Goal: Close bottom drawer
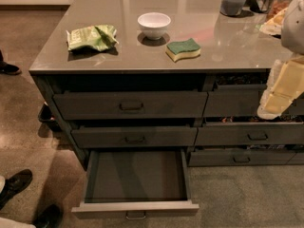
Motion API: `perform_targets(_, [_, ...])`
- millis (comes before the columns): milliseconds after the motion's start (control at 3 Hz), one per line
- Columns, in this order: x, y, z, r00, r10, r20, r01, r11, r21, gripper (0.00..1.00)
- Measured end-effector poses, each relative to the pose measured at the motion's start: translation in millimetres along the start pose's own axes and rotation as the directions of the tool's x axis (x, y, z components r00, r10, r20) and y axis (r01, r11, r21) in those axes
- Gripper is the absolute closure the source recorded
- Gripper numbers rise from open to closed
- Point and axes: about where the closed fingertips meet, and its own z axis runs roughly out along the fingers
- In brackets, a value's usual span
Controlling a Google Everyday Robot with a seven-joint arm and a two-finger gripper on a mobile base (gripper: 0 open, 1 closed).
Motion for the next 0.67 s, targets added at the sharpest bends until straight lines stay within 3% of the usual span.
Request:
perform_targets(333, [-0.1, -0.1, 0.0, 1.0, 0.0, 0.0, 0.0, 1.0, 0.001, 0.0])
perform_targets(667, [10.7, 2.0, 39.2, 1.0, 0.012, 0.028, -0.011, 0.9995, -0.03, 0.0])
